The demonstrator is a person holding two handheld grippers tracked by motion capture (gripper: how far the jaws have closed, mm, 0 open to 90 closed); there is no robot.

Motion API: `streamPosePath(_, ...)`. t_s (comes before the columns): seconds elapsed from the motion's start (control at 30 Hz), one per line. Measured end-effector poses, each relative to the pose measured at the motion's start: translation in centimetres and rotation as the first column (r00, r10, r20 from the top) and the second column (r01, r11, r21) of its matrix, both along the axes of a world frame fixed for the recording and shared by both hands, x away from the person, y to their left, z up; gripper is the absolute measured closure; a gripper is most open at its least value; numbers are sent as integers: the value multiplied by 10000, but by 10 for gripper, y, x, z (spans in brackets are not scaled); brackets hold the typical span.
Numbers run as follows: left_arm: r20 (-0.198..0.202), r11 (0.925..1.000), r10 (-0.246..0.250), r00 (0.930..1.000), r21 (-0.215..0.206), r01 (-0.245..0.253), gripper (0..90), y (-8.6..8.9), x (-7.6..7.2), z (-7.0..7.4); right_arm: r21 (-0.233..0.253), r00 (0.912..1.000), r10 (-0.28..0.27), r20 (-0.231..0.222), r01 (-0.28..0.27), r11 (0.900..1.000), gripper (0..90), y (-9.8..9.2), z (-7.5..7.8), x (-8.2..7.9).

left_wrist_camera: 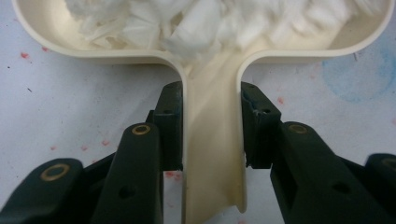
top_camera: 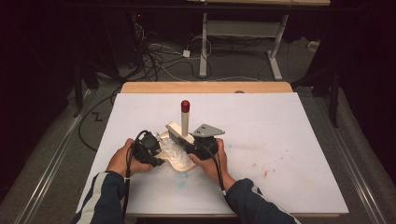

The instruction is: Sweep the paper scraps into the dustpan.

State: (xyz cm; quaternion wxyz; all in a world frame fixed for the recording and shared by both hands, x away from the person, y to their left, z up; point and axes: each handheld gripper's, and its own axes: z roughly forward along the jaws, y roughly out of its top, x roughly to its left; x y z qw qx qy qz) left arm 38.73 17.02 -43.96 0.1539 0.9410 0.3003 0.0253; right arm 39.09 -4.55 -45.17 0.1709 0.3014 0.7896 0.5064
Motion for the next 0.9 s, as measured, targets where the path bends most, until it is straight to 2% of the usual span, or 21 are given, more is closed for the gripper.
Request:
streamPosePath(0.27, -45, 10000, 19, 10000, -17, -19, 630, 0, -1, -1, 76, 9995, -186, 260, 184, 9998, 683, -7, 15, 2)
streamPosePath(0.33, -71, 10000, 16, 10000, -4, -16, 630, 0, -2, 0, 248, 9991, -297, 288, 290, 9993, 683, -13, 21, 4)
streamPosePath(0.63, -158, 10000, 92, 9998, -34, -92, 629, 0, -5, 5, 364, 9921, -1121, 558, 1102, 9932, 683, -49, 40, 16)
streamPosePath(0.7, -188, 9999, 146, 9997, -48, -147, 629, -1, -5, 5, 184, 9880, -1374, 702, 1364, 9905, 683, -58, 40, 18)
streamPosePath(0.77, -273, 9999, 163, 9995, 35, -162, 630, -1, -5, 5, 108, 9850, -1591, 667, 1588, 9873, 683, -66, 37, 20)
streamPosePath(0.9, -573, 9995, 292, 9979, -130, -300, 630, 0, -5, 5, -112, 9786, -1989, 527, 1997, 9798, 683, -78, 25, 26)
